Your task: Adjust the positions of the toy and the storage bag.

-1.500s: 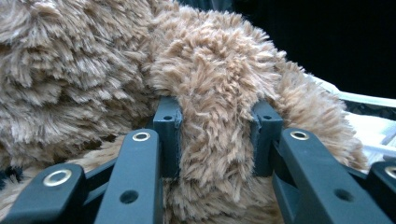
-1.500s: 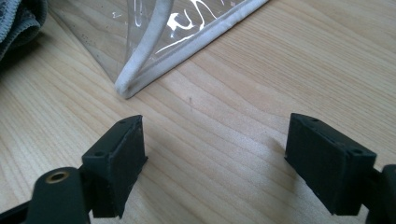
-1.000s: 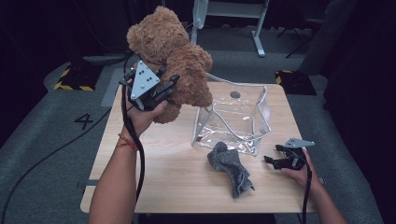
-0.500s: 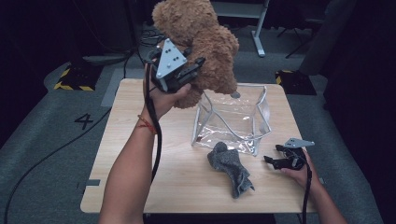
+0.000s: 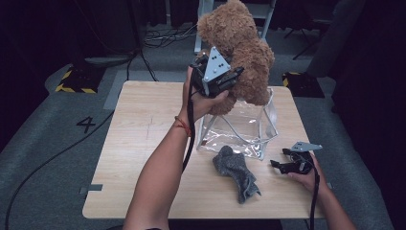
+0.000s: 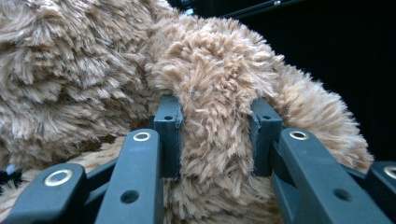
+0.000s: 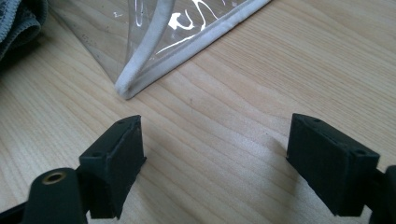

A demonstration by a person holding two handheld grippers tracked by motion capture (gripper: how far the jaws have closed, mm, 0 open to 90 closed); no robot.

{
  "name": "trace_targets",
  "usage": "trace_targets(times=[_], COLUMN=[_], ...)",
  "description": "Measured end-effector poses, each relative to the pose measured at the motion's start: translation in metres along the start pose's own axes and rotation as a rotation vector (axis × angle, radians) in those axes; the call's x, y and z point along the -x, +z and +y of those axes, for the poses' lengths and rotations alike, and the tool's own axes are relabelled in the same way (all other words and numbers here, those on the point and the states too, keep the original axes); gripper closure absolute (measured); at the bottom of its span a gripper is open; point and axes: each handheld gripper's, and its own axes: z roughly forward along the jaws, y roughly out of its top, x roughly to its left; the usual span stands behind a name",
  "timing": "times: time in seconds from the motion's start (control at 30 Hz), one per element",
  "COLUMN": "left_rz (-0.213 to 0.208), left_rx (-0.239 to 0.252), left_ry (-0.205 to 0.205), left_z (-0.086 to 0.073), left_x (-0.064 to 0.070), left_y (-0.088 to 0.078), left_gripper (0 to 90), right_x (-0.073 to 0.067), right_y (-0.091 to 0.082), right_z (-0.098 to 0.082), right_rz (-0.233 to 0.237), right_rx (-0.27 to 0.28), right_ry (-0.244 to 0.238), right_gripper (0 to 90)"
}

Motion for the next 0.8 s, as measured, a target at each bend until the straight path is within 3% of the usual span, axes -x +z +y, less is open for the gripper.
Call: trace_targets(times=[0.13, 0.33, 0.43, 0.57, 0.7, 0.8], left_rz=[-0.005, -0.003, 0.006, 0.038, 0.064, 0.057], left_rx=[-0.001, -0.021, -0.029, -0.049, -0.046, -0.049], left_ry=[-0.019, 0.001, -0.014, 0.011, 0.001, -0.010], left_z=[-0.003, -0.005, -0.007, -0.006, -0.005, -0.005], left_x=[0.001, 0.005, 0.000, -0.007, -0.013, -0.012], left_y=[0.013, 0.028, 0.032, 0.031, 0.031, 0.037], left_gripper=[64.1, 64.2, 64.2, 64.3, 64.3, 64.3], right_x=[0.000, 0.000, 0.000, 0.000, 0.000, 0.000], right_y=[0.000, 0.000, 0.000, 0.000, 0.000, 0.000], right_z=[0.000, 0.000, 0.000, 0.000, 0.000, 0.000], right_rz=[0.000, 0.001, 0.001, 0.001, 0.003, 0.001], right_rx=[0.000, -0.001, 0.000, 0.000, 0.001, 0.000], right_ry=[0.000, 0.001, 0.001, -0.001, 0.001, -0.001], right_gripper=[19.3, 19.3, 19.3, 19.2, 19.2, 19.3])
